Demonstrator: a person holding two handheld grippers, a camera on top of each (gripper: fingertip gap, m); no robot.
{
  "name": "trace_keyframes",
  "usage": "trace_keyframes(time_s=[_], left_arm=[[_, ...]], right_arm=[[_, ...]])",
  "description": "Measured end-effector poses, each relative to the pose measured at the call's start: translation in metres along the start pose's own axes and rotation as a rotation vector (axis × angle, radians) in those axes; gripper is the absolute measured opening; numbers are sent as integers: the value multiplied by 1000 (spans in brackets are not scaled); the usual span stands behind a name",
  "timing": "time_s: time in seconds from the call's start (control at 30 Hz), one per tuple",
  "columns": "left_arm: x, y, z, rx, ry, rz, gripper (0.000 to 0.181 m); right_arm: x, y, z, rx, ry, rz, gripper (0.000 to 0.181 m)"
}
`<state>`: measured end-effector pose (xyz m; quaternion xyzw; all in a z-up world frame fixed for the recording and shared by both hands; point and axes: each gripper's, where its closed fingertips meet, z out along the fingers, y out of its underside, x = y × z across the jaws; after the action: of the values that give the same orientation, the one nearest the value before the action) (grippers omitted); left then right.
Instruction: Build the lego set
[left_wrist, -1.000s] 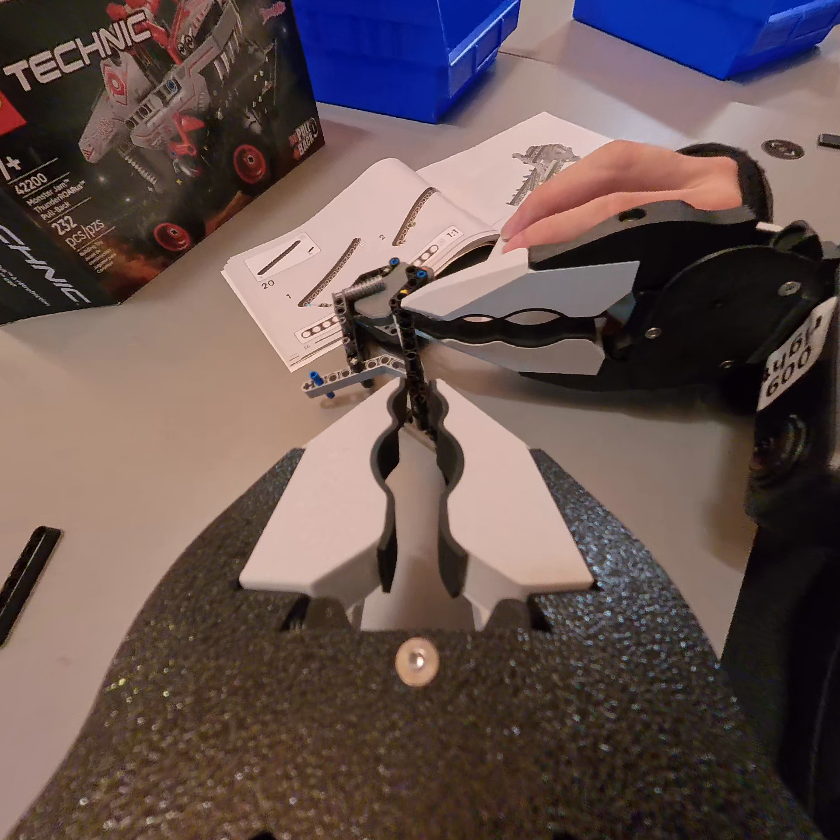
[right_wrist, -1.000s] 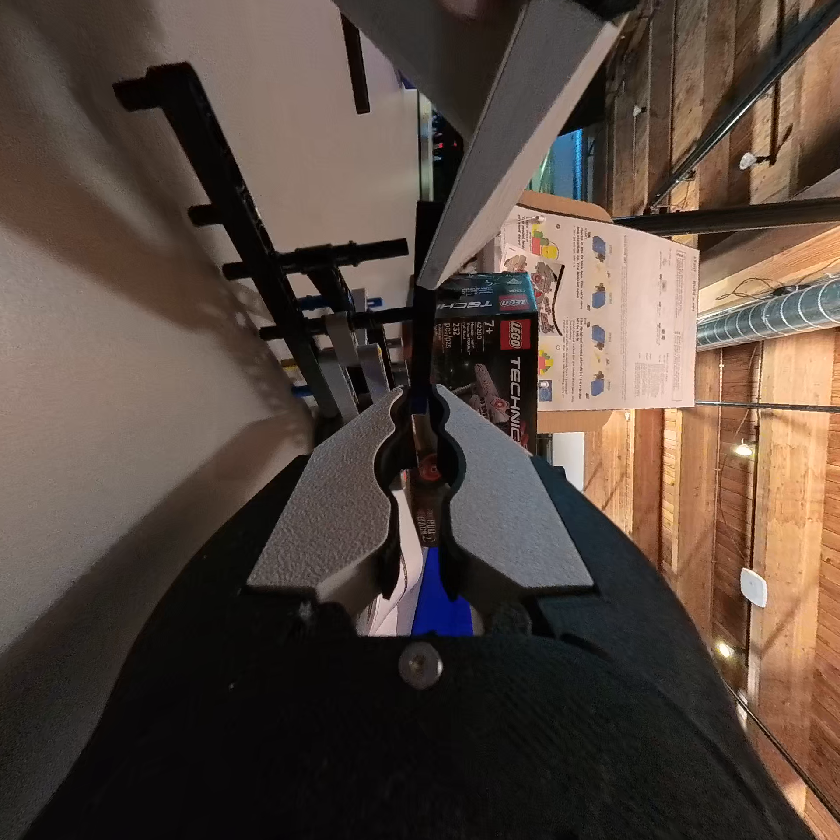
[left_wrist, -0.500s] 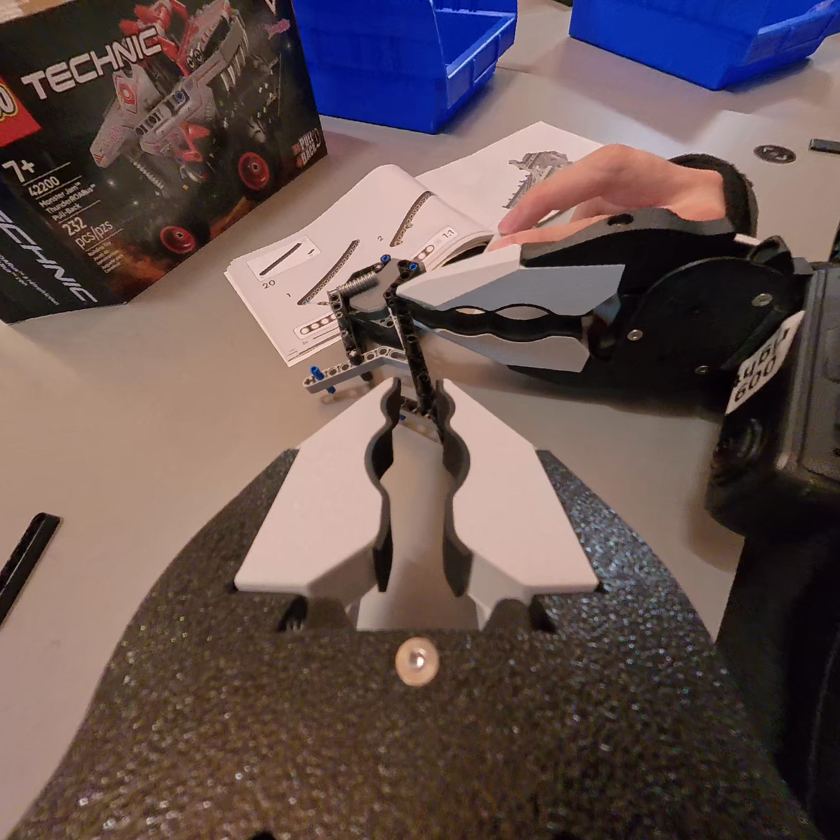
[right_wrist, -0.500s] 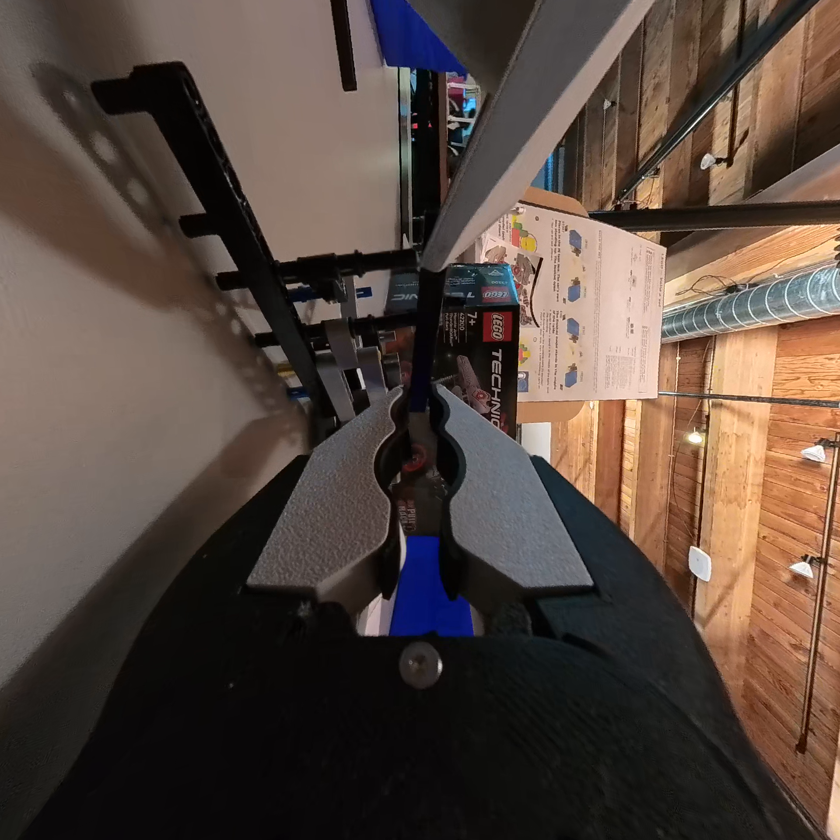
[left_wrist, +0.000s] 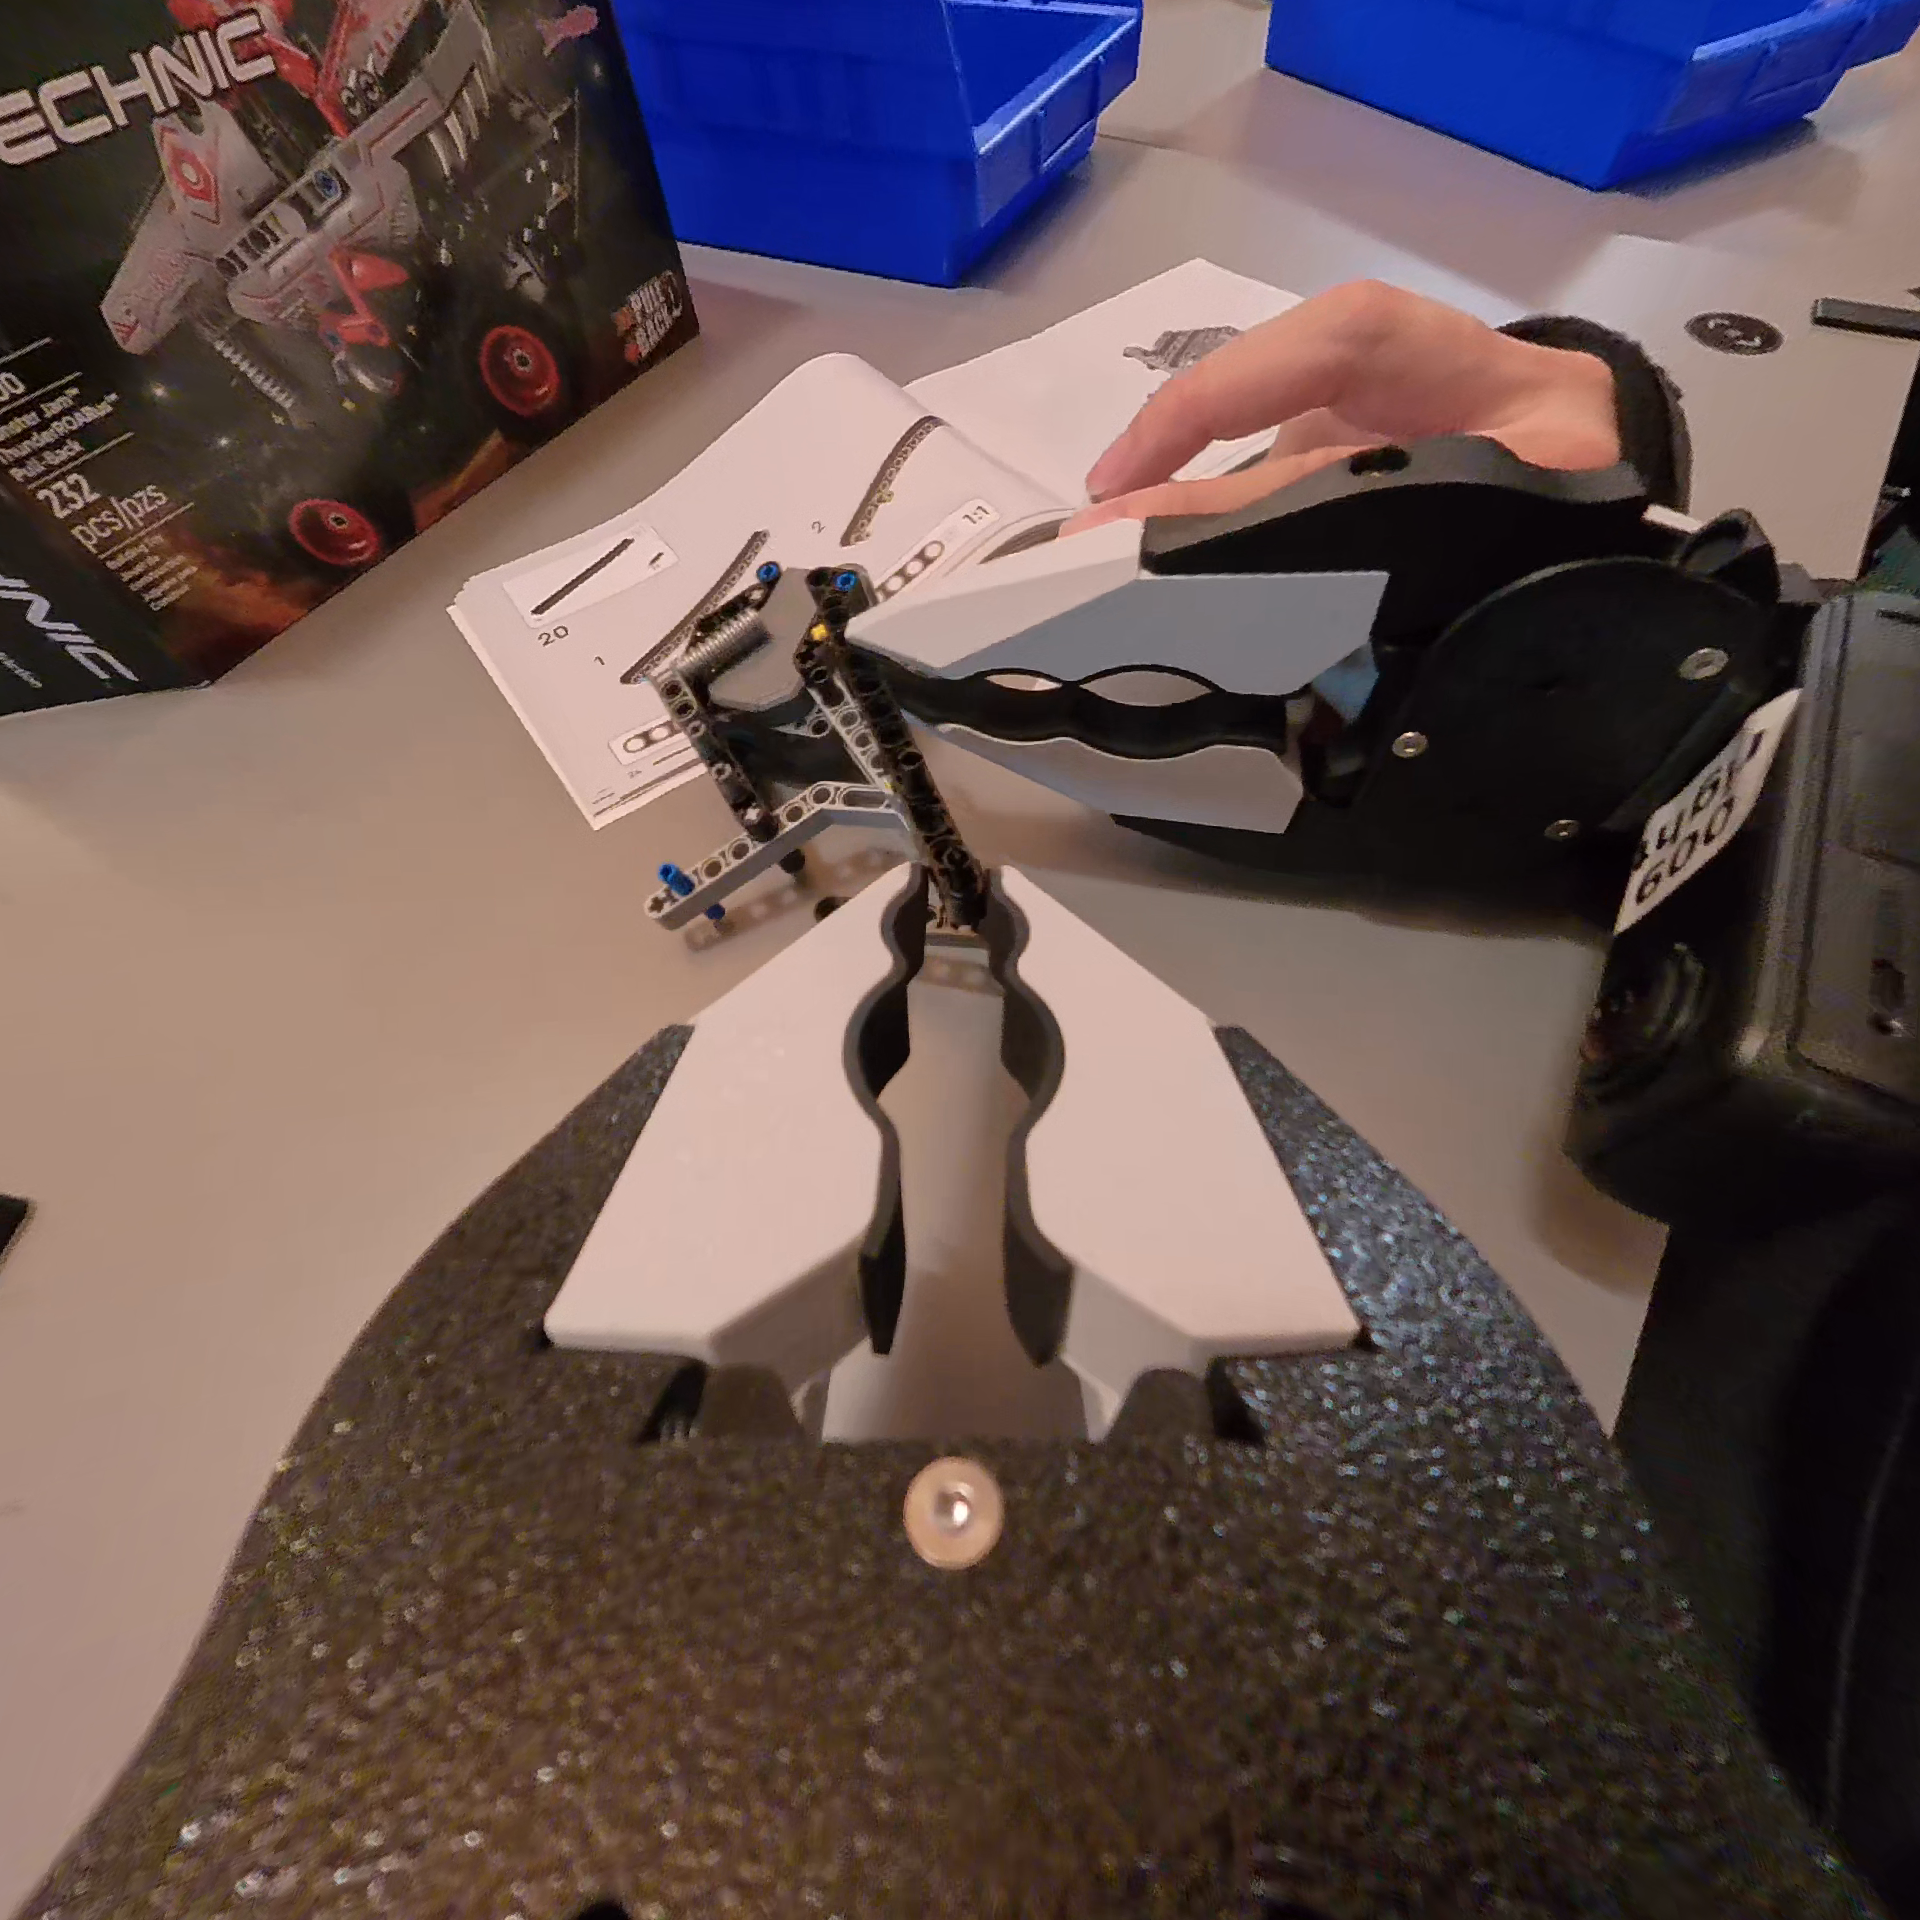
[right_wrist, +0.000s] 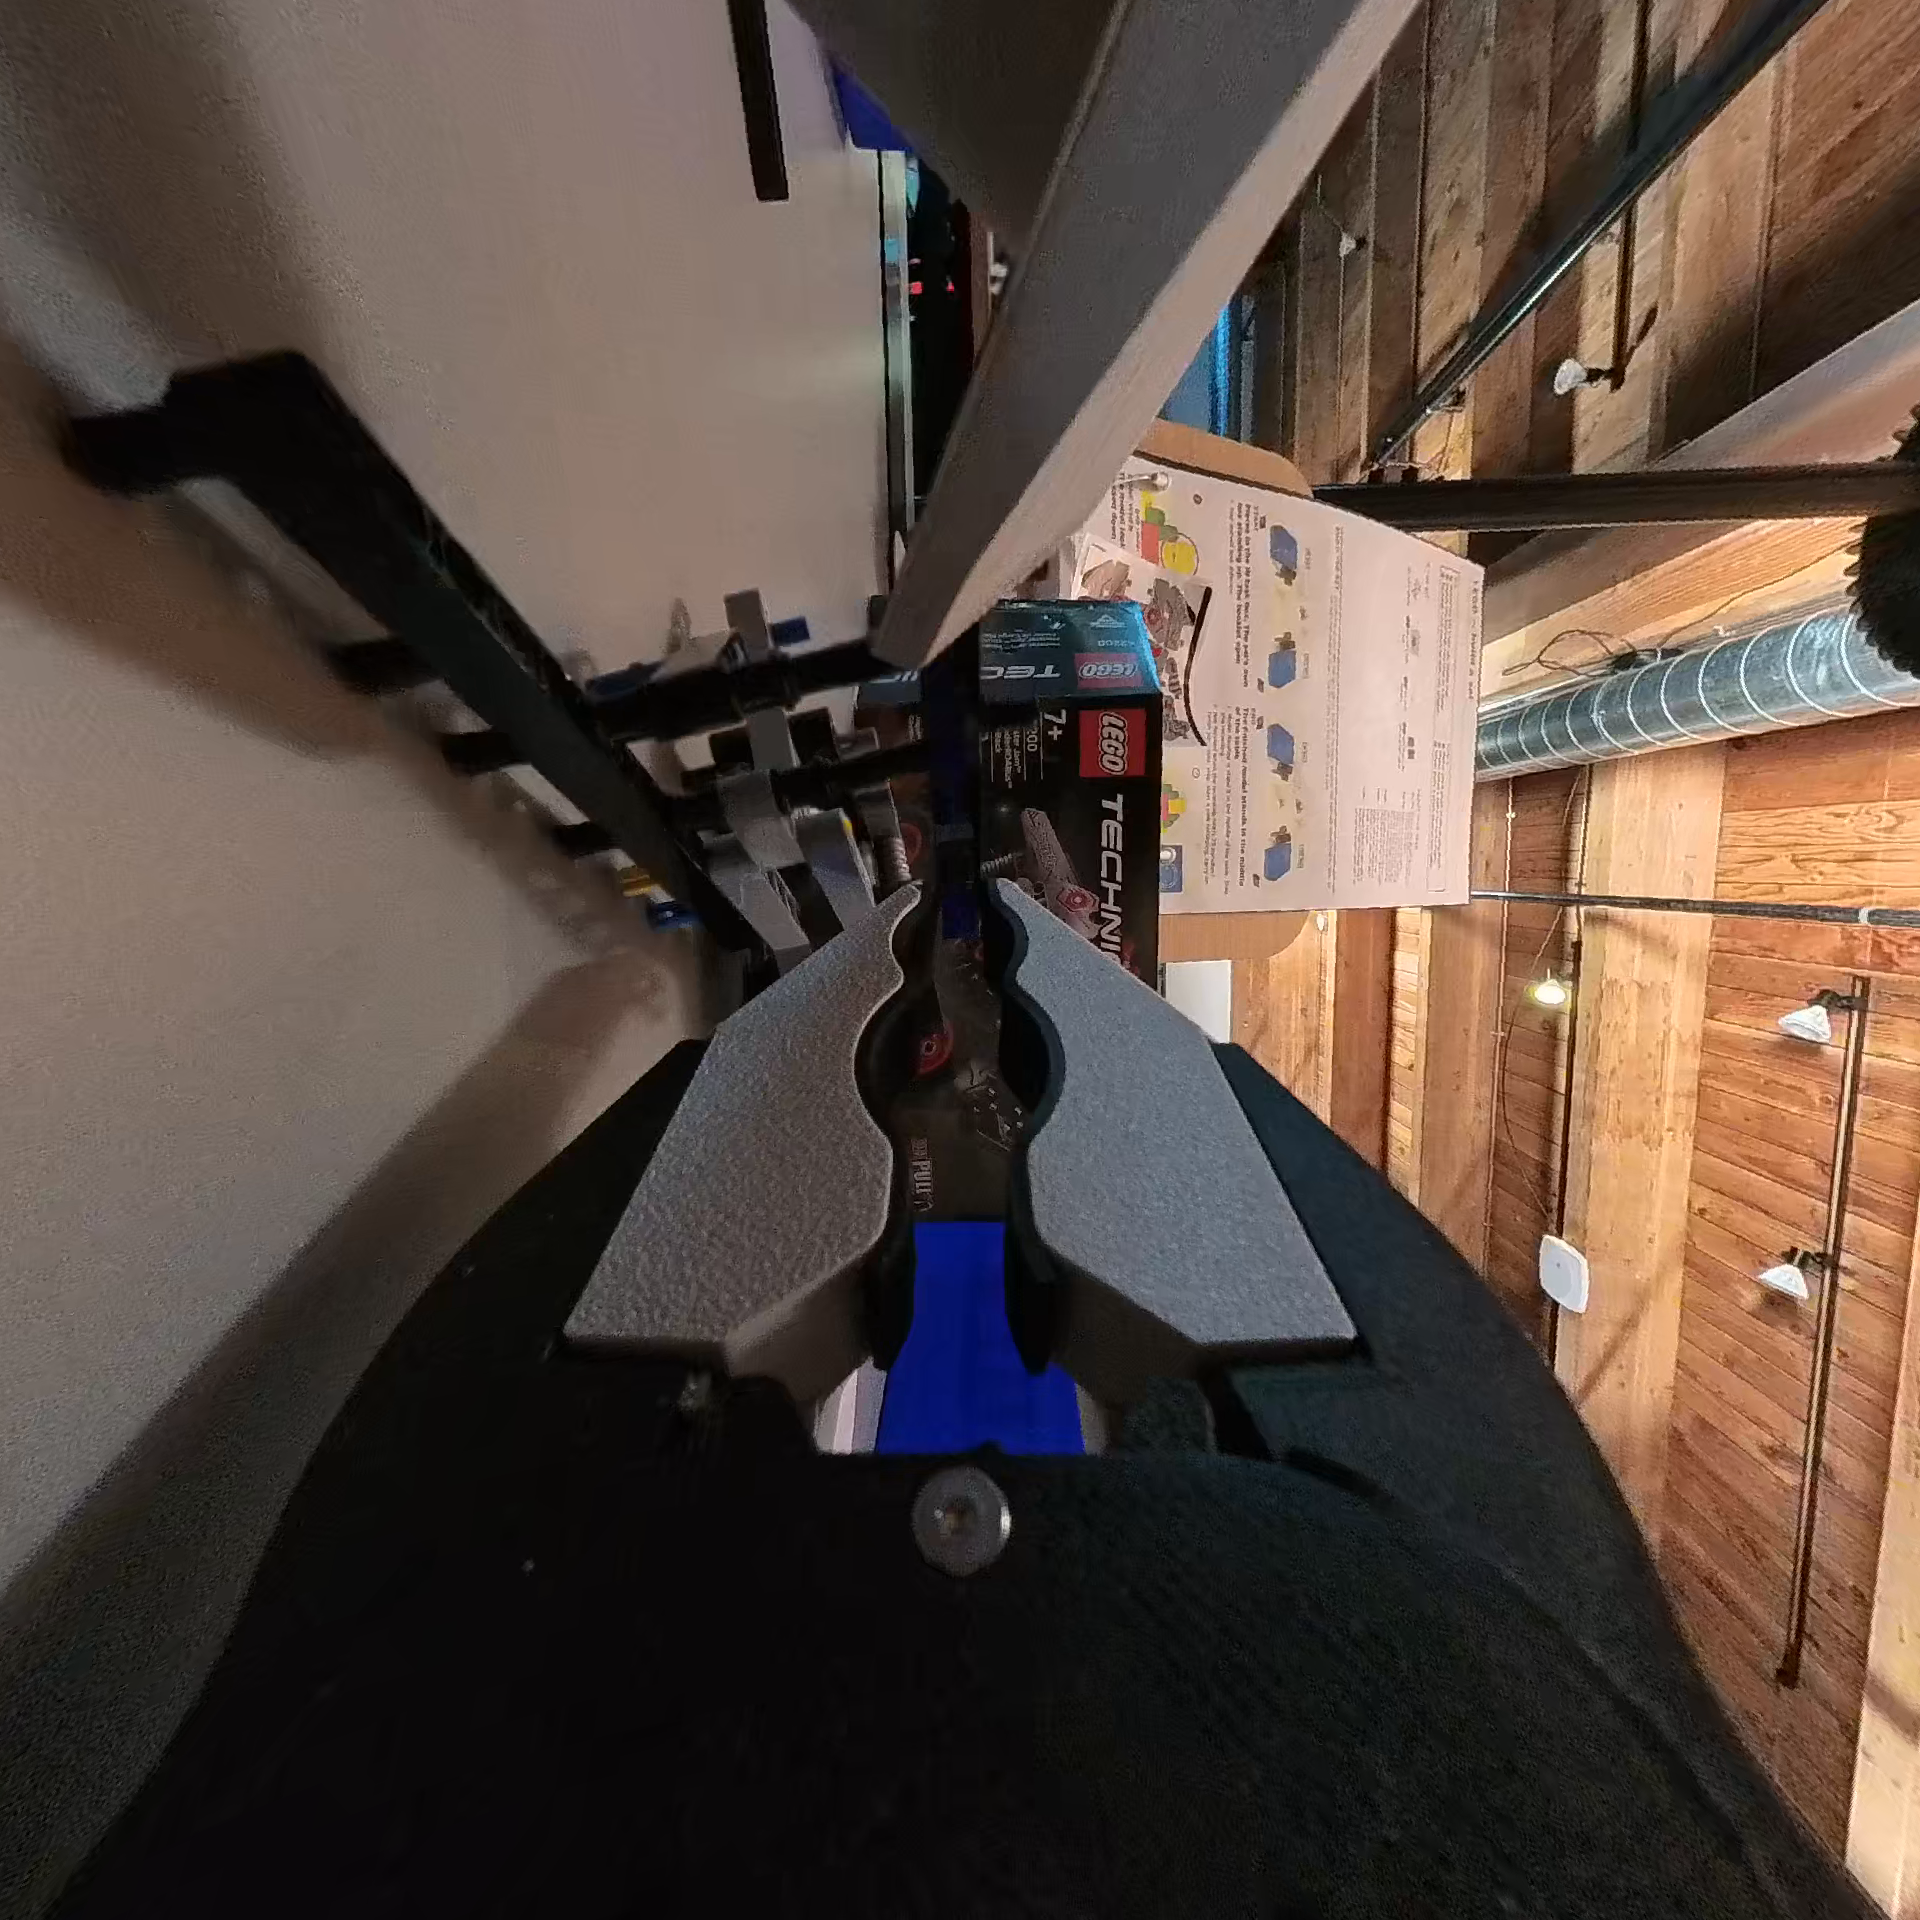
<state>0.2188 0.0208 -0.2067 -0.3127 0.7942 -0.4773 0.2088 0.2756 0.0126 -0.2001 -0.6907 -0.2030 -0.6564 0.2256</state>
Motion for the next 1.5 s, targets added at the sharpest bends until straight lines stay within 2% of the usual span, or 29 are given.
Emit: trace_keyframes(time_s=[0.13, 0.67, 0.8, 0.87, 1.13, 1.23, 1.5], left_arm=[[2, 1, -3, 6, -22, 23, 13], [8, -6, 1, 23, -30, 5, 9], [3, 2, 4, -1, -80, 8, 32], [5, 7, 6, -9, -89, -12, 38], [12, 14, 23, -84, -64, -24, 29], [7, 13, 26, -91, -87, -8, 17], [-16, 18, 18, -117, -152, 73, 13]], right_arm=[[-2, -2, 0, -1, -10, 0, 5], [-3, -3, 3, -12, -15, 34, 6], [-4, -6, 3, -5, -20, 35, 5], [-5, -7, 3, -3, -23, 38, 6], [-5, -6, 4, -10, -24, 48, 6], [-5, -6, 4, -17, -26, 43, 6], [-7, -5, 6, -19, -33, 52, 4]])
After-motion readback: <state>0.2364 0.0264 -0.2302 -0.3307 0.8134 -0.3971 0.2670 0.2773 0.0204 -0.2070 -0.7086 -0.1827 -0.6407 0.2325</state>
